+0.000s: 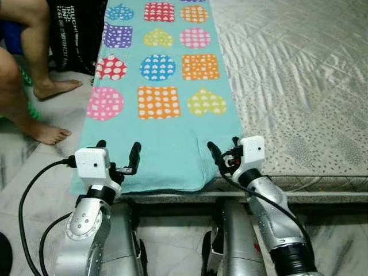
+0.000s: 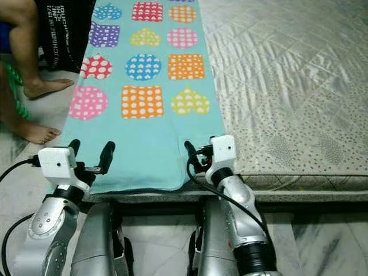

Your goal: Clean up the room

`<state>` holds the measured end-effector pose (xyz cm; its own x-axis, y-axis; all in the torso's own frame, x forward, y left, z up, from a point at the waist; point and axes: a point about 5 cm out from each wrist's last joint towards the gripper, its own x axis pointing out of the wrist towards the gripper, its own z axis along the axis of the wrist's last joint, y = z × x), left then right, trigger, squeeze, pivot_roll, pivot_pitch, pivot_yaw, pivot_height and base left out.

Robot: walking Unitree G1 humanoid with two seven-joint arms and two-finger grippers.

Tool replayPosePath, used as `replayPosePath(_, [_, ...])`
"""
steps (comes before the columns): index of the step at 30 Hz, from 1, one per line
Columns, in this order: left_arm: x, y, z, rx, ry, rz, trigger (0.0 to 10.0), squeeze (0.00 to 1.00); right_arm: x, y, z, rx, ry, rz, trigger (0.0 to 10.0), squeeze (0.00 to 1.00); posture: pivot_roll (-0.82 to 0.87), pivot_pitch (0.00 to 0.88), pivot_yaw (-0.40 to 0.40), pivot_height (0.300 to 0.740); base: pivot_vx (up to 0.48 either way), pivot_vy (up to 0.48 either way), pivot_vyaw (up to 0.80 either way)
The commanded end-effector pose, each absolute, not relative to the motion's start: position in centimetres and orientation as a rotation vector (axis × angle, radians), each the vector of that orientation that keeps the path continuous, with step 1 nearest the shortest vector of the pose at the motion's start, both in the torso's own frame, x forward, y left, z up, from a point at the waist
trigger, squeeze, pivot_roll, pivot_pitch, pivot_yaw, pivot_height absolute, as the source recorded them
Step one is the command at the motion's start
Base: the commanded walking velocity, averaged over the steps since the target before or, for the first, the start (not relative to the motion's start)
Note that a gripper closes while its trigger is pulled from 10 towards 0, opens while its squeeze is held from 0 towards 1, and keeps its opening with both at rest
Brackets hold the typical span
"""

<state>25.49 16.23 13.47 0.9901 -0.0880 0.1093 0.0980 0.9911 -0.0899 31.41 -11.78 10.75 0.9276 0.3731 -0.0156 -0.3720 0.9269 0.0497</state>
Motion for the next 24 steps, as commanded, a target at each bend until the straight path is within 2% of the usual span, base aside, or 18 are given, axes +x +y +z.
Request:
replayPosePath(1, [25.2,16.4,13.0,-0.086,-0.080,-0.086,10.0,0.00,31.3,-12.0,10.5,0.045,0.031,0.388,10.0,0.00,0.12,0.274,-0.022,0.549,0.000,0.000,0.00])
replayPosePath(7, [25.1,16.4,13.0,-0.081,-0.082,-0.078,10.0,0.00,31.1,-11.2,10.4,0.003,0.033,0.469,10.0,0.00,0.12,0.275,-0.023,0.549,0.000,0.000,0.00])
replayPosePath(15, [25.0,16.8,13.5,-0.055,-0.095,-0.071,10.0,0.00,31.0,-8.4,11.2,-0.014,0.016,0.654,10.0,0.00,0.16,0.281,-0.016,0.549,0.000,0.000,0.00])
replayPosePath(24, [23.9,17.2,13.8,-0.019,-0.090,-0.061,10.0,0.00,32.3,-5.5,10.9,-0.012,0.036,0.586,10.0,0.00,0.23,0.318,-0.014,0.549,0.000,0.000,0.00])
